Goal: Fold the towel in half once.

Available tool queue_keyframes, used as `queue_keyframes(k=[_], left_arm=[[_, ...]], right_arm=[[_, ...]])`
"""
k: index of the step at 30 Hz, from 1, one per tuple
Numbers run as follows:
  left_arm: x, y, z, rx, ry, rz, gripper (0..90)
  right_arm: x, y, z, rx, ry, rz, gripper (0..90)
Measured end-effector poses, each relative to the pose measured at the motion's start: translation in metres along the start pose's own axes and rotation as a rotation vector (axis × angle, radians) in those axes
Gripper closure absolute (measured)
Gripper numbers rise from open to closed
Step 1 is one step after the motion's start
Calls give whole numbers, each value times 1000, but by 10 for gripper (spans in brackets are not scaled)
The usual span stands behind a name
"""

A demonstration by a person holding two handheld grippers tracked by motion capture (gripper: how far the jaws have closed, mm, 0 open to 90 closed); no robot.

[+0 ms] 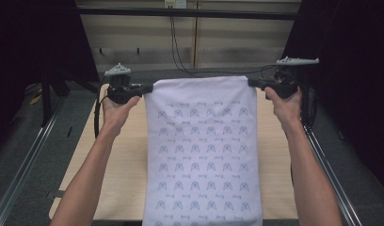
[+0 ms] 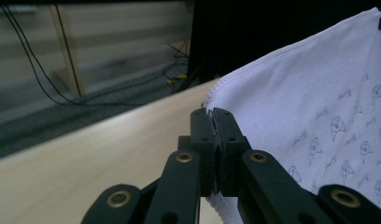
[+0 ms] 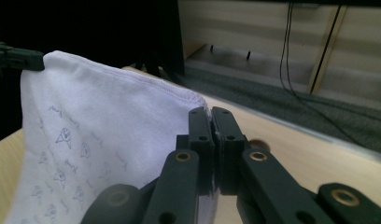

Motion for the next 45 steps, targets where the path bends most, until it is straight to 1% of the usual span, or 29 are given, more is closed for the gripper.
queue_keyframes(k=[1, 2, 4, 5, 7, 8, 10, 13, 14, 15, 16, 18, 21, 22, 23, 25, 26, 27, 29, 31, 32, 34, 36, 37, 38, 39, 42, 43, 45], left_arm=[[4, 10, 4, 19, -6, -5, 883], [6, 13, 5, 34, -11, -2, 882], [12, 12, 9, 33, -18, -19, 882], [16, 7, 10, 26, -28, -30, 882], [21, -4, 13, 8, -37, -44, 882], [25, -9, 15, 8, -55, -41, 882], [32, -24, 21, -6, -37, -59, 882], [53, -48, 27, -36, -48, -88, 882], [60, -57, 29, -50, -66, -95, 882], [64, -66, 33, -56, -88, -85, 882], [67, -74, 37, -61, -82, -86, 882], [71, -90, 46, -43, -106, -41, 882], [78, -117, 55, -83, -111, -43, 882], [83, -126, 58, -99, -122, -52, 882], [89, -134, 61, -110, -138, -45, 882], [99, -149, 66, -151, -156, -54, 882], [104, -155, 70, -162, -165, -68, 881], [108, -161, 74, -176, -172, -70, 881], [115, -174, 79, -214, -188, -77, 881], [120, -193, 82, -268, -207, -58, 881], [123, -202, 83, -286, -209, -46, 881], [129, -222, 83, -332, -218, -54, 881], [132, -237, 82, -370, -225, -38, 880], [131, -246, 81, -411, -203, -83, 880], [130, -251, 79, -424, -187, -95, 880], [129, -252, 77, -429, -201, -66, 880], [124, -258, 70, -461, -196, -70, 879], [123, -258, 68, -461, -201, -67, 880], [122, -257, 65, -450, -198, -67, 879]], right_arm=[[-1, 9, 4, 14, -4, 3, 877], [-3, 20, 10, 48, 6, -3, 877], [-6, 22, 15, 64, 19, -3, 877], [-9, 18, 18, 64, 31, -3, 877], [-14, 4, 22, 44, 39, 12, 877], [-18, -6, 24, 34, 53, 15, 877], [-25, -31, 31, 18, 90, 17, 878], [-31, -69, 40, -21, 120, -2, 878], [-31, -81, 43, -31, 122, -8, 878], [-33, -91, 48, -31, 132, -22, 878], [-35, -100, 51, -36, 141, -28, 878], [-42, -116, 60, -52, 155, -24, 879], [-58, -140, 69, -98, 179, -6, 878], [-63, -148, 72, -112, 186, -6, 878], [-68, -154, 75, -122, 186, -1, 878], [-79, -169, 84, -132, 208, -12, 878], [-88, -182, 89, -148, 220, -25, 878], [-88, -182, 89, -148, 220, -25, 878], [-97, -202, 92, -200, 216, -17, 878], [-105, -221, 94, -238, 225, -33, 878], [-107, -232, 93, -266, 224, -38, 878], [-111, -255, 90, -331, 220, -46, 878], [-115, -275, 88, -398, 221, -35, 878], [-115, -278, 87, -414, 211, -12, 877], [-114, -280, 86, -428, 203, -7, 877], [-114, -280, 86, -428, 203, -7, 877], [-111, -291, 79, -484, 191, -5, 877], [-110, -295, 76, -508, 175, 3, 877], [-109, -295, 73, -512, 171, 22, 876]])
Point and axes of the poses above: each handheld gripper's, and its own axes: z roughly backward along the jaws, y roughly out of its top, x roughly to its right, the point moved 9 cm from there along -z, roughly forward along the jaws, and after that the axes turned 2 degrees about x, right-handed, at the moved point
